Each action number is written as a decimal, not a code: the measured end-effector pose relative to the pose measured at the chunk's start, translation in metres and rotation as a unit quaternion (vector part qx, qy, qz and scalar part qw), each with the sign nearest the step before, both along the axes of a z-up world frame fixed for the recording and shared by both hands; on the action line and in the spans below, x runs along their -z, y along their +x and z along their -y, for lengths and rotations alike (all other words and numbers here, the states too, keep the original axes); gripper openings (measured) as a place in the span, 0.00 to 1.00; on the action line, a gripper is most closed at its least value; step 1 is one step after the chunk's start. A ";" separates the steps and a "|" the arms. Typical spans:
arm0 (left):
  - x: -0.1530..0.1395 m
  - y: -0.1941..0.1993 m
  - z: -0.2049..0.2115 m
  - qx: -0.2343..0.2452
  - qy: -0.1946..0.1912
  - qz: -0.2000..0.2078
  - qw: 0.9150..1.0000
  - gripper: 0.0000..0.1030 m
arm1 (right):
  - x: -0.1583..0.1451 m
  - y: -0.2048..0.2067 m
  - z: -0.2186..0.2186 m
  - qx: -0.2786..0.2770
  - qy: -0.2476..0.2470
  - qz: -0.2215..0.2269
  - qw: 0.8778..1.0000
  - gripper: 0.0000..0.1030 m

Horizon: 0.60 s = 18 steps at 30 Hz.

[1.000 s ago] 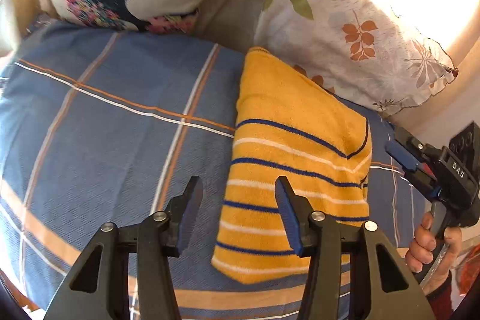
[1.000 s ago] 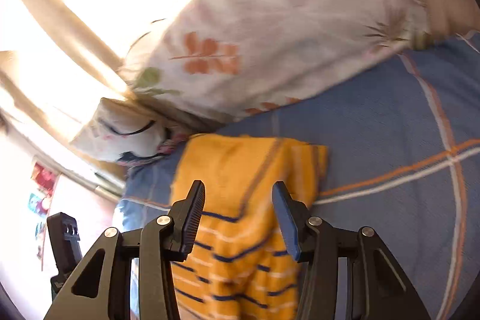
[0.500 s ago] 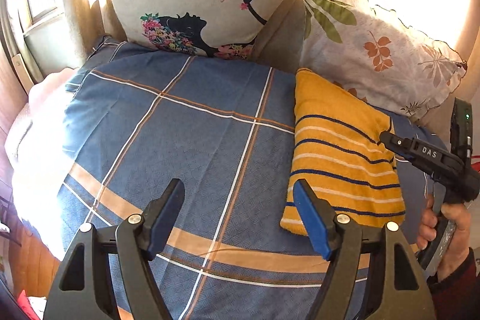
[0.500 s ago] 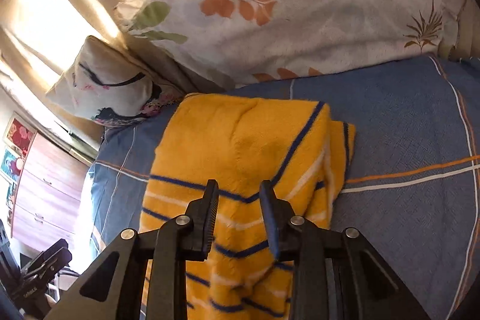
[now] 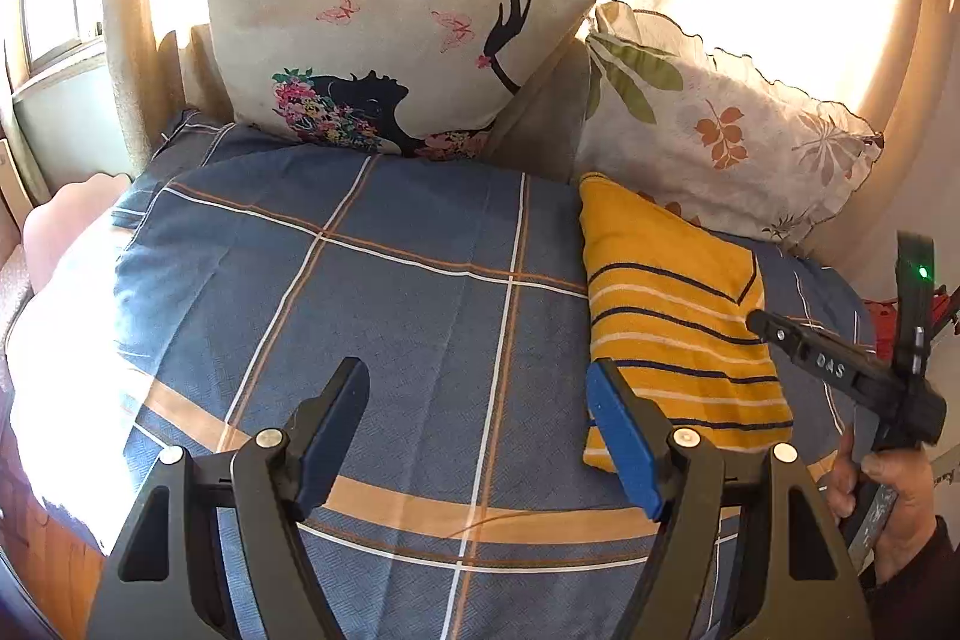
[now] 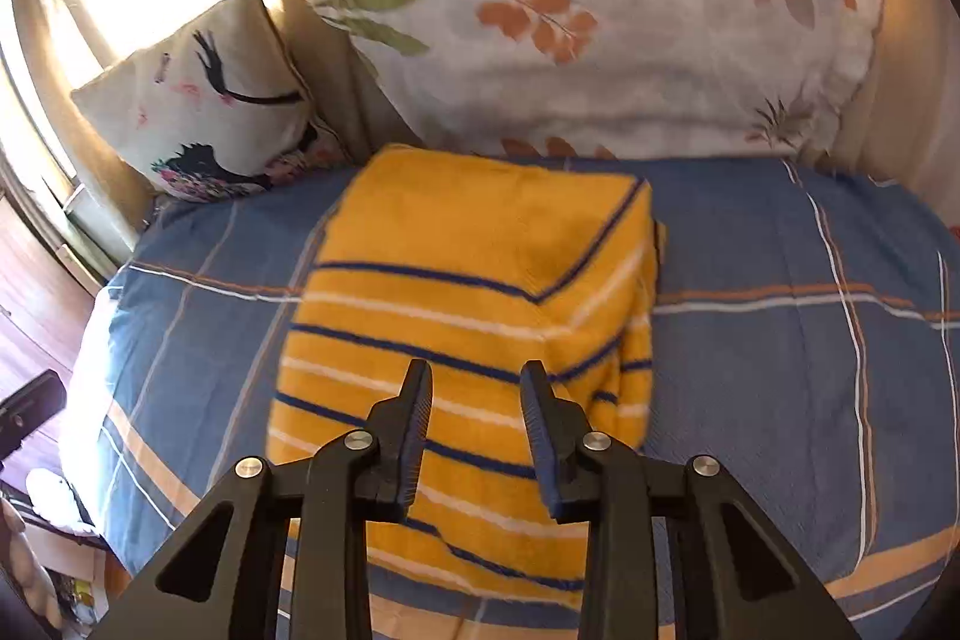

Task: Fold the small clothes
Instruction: 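Withdraw both open tools from the folded sweater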

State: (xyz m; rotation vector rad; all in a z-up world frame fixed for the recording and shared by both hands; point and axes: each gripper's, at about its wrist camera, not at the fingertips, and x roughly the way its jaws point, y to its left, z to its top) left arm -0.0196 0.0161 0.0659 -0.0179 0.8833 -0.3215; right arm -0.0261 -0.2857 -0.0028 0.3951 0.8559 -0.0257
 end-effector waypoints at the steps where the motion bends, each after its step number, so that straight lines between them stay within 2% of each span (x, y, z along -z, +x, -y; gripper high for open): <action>1: -0.003 -0.001 -0.005 0.001 0.001 0.004 1.000 0.72 | -0.005 0.011 -0.005 -0.005 0.000 0.003 1.000 0.32; 4: -0.012 -0.007 -0.019 -0.005 0.015 0.025 1.000 0.72 | -0.004 0.055 -0.011 -0.005 0.023 0.008 1.000 0.32; 6: -0.016 -0.012 -0.030 -0.012 0.025 0.036 0.999 0.73 | 0.010 0.082 -0.010 0.005 0.039 -0.017 0.999 0.32; 9: -0.019 -0.017 -0.045 -0.023 0.038 0.047 0.998 0.74 | 0.047 0.117 -0.006 0.012 0.066 -0.079 0.995 0.34; 10: -0.020 -0.019 -0.050 -0.027 0.041 0.050 0.998 0.74 | 0.048 0.119 -0.006 0.012 0.069 -0.071 0.995 0.34; 13: -0.022 -0.018 -0.064 -0.038 0.038 0.056 0.997 0.75 | 0.032 0.115 -0.016 0.014 0.028 -0.091 0.995 0.35; 14: -0.022 -0.016 -0.068 -0.040 0.032 0.055 0.997 0.75 | 0.025 0.108 -0.020 0.019 0.020 -0.087 0.996 0.40; 18: -0.022 -0.012 -0.077 -0.043 0.017 0.057 0.997 0.77 | 0.005 0.059 -0.050 0.006 0.014 -0.039 0.999 0.47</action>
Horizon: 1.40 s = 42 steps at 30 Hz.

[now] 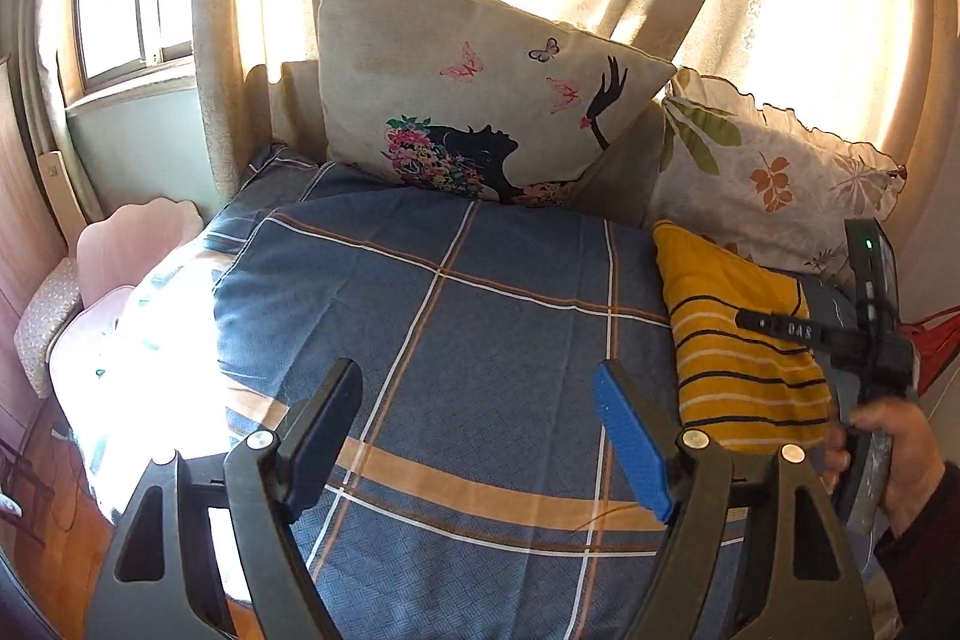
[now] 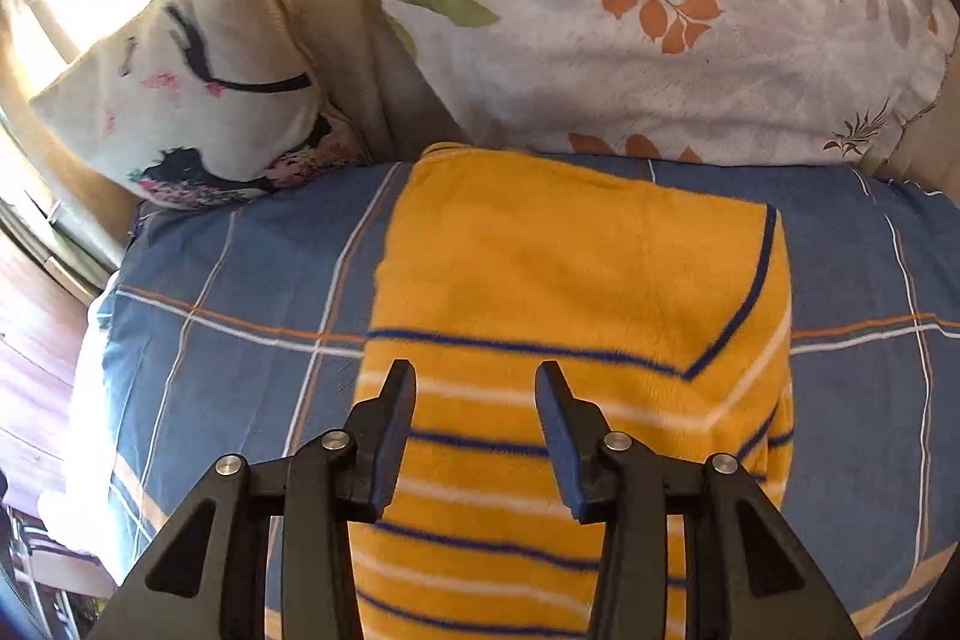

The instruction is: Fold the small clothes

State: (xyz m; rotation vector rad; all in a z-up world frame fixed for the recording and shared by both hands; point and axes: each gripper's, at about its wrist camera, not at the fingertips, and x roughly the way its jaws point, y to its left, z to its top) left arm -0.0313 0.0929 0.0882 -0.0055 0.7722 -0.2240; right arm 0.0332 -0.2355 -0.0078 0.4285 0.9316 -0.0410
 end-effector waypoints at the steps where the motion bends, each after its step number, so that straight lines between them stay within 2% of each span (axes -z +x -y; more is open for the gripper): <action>1: 0.001 0.000 0.000 0.002 -0.001 0.000 1.000 0.78 | 0.002 -0.013 -0.010 -0.005 -0.003 -0.001 1.000 0.48; 5: 0.009 0.002 0.001 0.023 -0.008 -0.009 1.000 0.80 | 0.028 -0.057 -0.040 -0.007 -0.018 -0.049 0.999 0.49; 7: 0.015 0.001 0.003 0.035 -0.008 -0.017 0.999 0.80 | 0.033 -0.081 -0.046 0.009 -0.015 -0.054 0.998 0.49; 11: 0.024 0.001 0.007 0.058 -0.013 -0.035 0.998 0.80 | 0.027 -0.122 -0.051 0.040 -0.024 -0.051 0.998 0.50; 16: 0.036 -0.001 0.026 0.092 -0.014 -0.059 0.994 0.80 | 0.011 -0.150 -0.045 0.090 -0.027 -0.043 0.995 0.56; 23: 0.042 -0.015 0.068 0.136 0.008 -0.070 0.988 0.80 | 0.003 -0.169 -0.039 0.099 -0.054 -0.043 0.993 0.60; 29: 0.042 -0.032 0.108 0.149 0.020 -0.077 0.986 0.80 | 0.005 -0.187 -0.009 0.111 -0.048 -0.046 0.992 0.61; 37: 0.030 -0.063 0.155 0.155 0.026 -0.052 0.986 0.80 | -0.003 -0.212 0.030 0.107 -0.063 -0.038 0.992 0.64; 42: 0.027 -0.078 0.173 0.153 0.030 -0.042 0.987 0.80 | -0.007 -0.218 0.040 0.091 -0.070 -0.026 0.993 0.67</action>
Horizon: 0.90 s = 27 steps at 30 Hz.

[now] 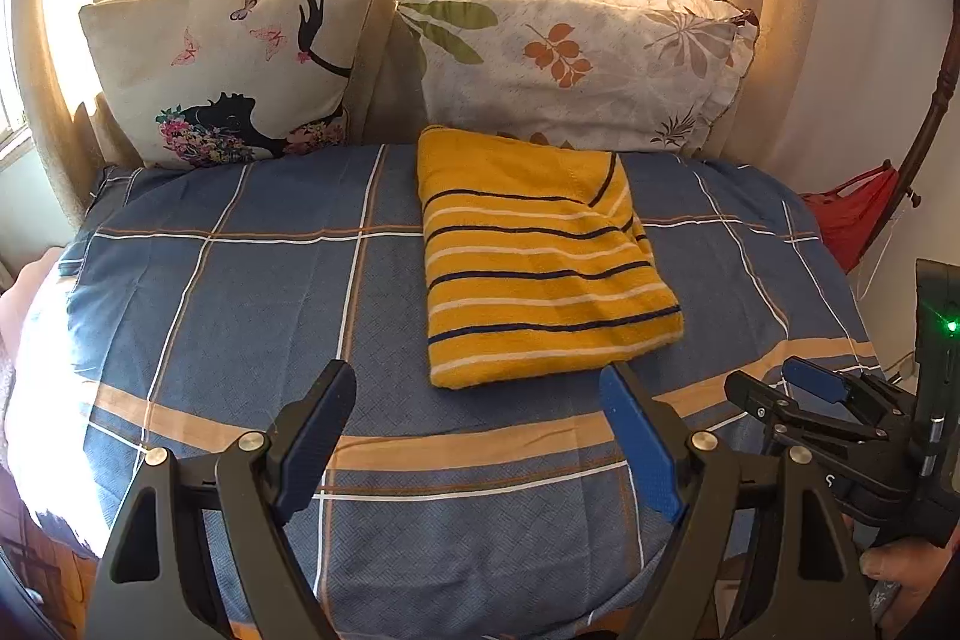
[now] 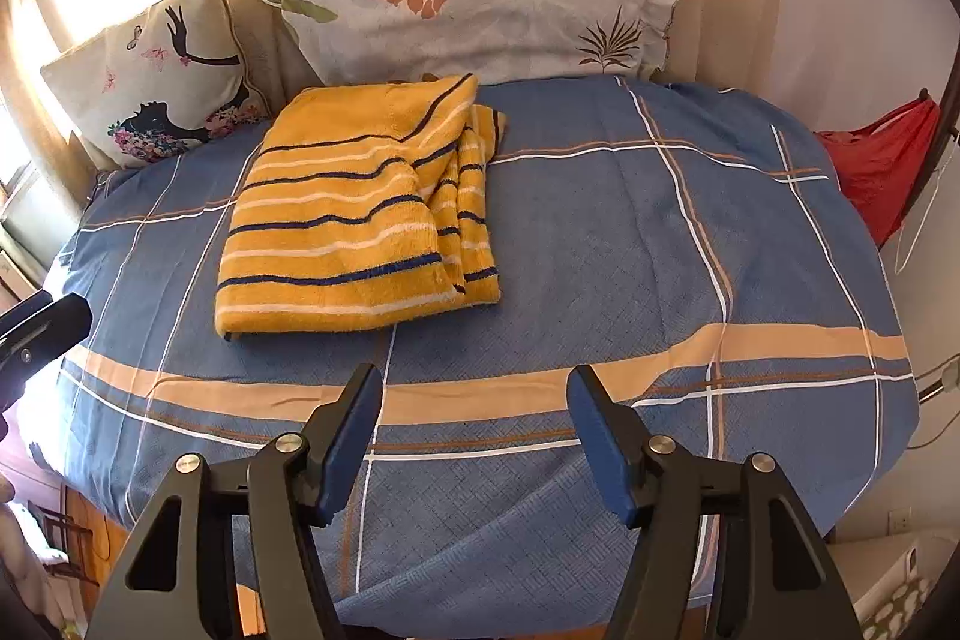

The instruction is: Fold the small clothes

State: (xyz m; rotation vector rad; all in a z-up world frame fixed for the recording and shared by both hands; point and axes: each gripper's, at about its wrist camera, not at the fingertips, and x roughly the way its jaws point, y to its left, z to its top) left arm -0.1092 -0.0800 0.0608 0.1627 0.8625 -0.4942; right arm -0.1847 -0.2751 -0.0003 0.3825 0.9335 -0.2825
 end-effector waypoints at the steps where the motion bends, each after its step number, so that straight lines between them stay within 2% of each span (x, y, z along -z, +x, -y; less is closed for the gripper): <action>1: 0.000 -0.003 0.003 -0.001 0.002 0.002 1.000 0.80 | 0.000 0.000 0.001 -0.004 -0.002 0.001 1.000 0.67; 16: 0.011 -0.015 0.010 -0.035 0.021 -0.022 0.999 0.80 | 0.015 0.002 -0.009 -0.058 0.002 -0.005 0.998 0.70; 27: 0.015 -0.016 0.017 -0.025 0.024 -0.027 0.999 0.80 | 0.021 -0.002 -0.003 -0.043 0.009 -0.012 0.999 0.72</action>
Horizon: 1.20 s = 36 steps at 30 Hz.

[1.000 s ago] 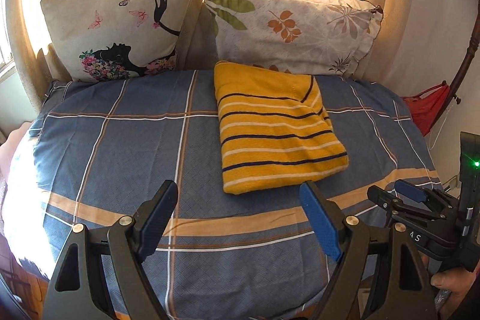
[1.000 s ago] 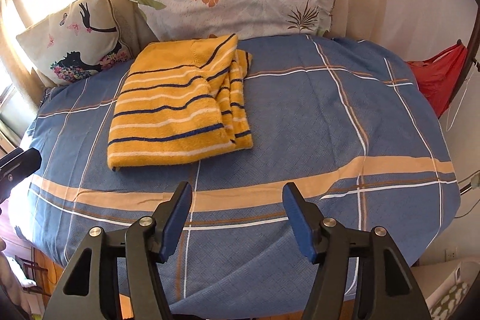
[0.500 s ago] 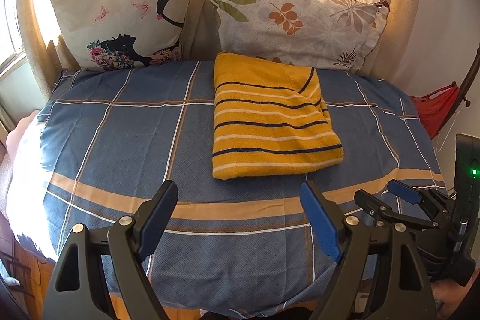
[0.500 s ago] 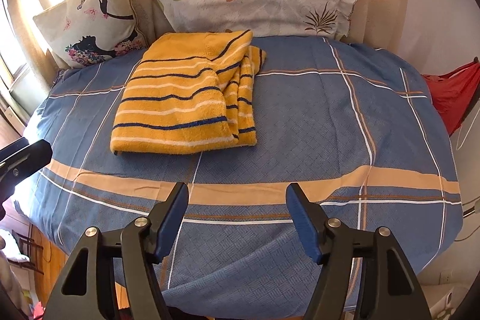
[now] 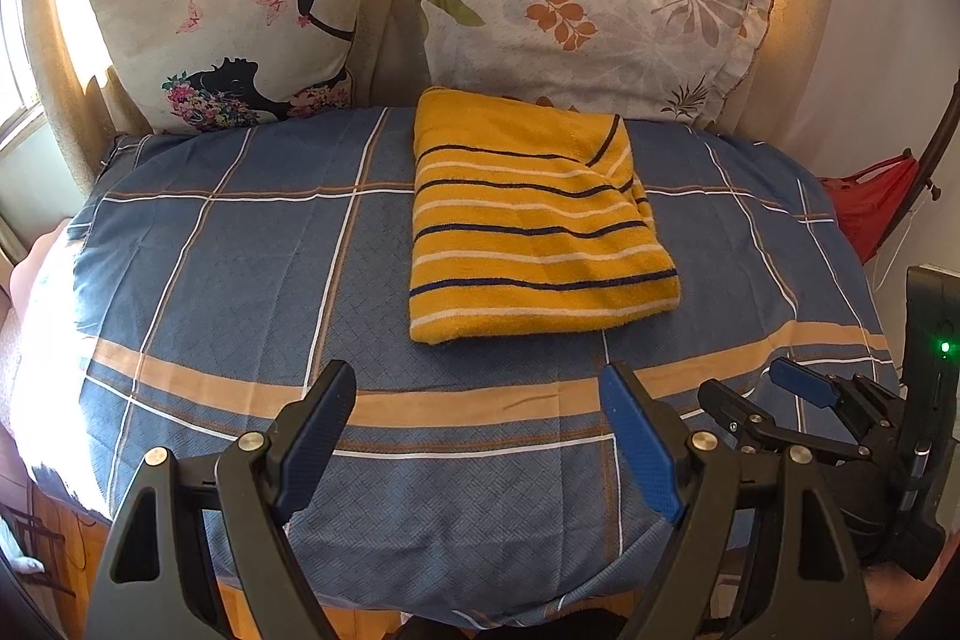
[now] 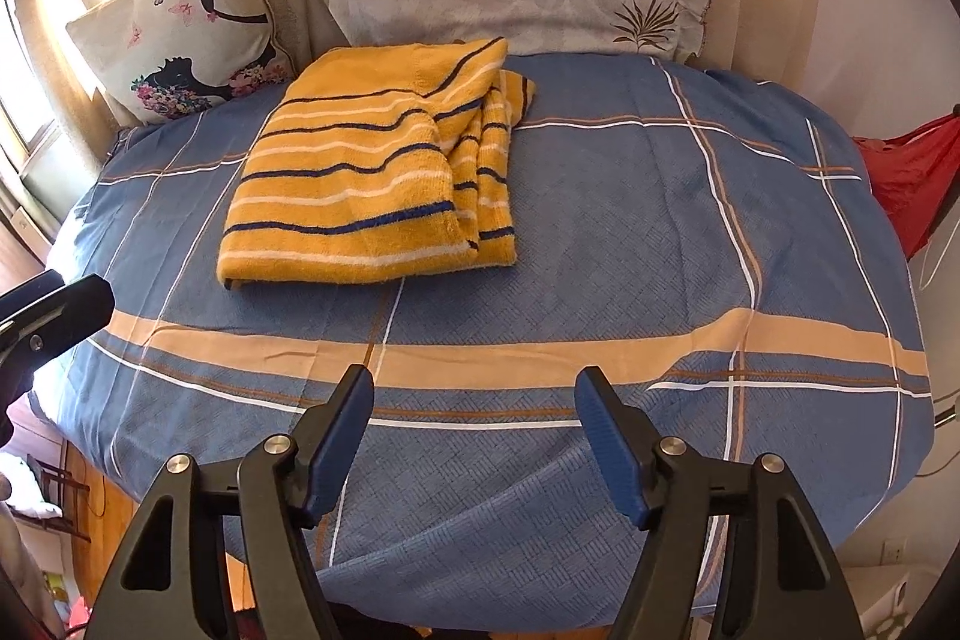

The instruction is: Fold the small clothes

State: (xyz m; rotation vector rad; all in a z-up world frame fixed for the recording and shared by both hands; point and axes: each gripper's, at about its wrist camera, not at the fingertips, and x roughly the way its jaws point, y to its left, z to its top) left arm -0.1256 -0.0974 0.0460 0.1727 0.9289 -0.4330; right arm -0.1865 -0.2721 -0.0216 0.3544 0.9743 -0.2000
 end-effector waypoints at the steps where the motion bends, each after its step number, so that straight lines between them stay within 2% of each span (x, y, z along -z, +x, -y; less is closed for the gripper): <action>1: 0.000 0.000 0.000 0.001 0.000 0.000 1.000 0.80 | 0.000 0.000 0.000 0.001 0.000 0.000 1.000 0.72; 20: 0.004 0.003 -0.002 -0.007 -0.002 -0.008 1.000 0.80 | 0.006 0.006 -0.010 -0.016 -0.006 -0.010 1.000 0.75; 36: 0.010 -0.004 0.010 0.002 0.001 -0.018 1.000 0.80 | 0.013 -0.002 -0.004 -0.010 0.000 -0.021 1.000 0.76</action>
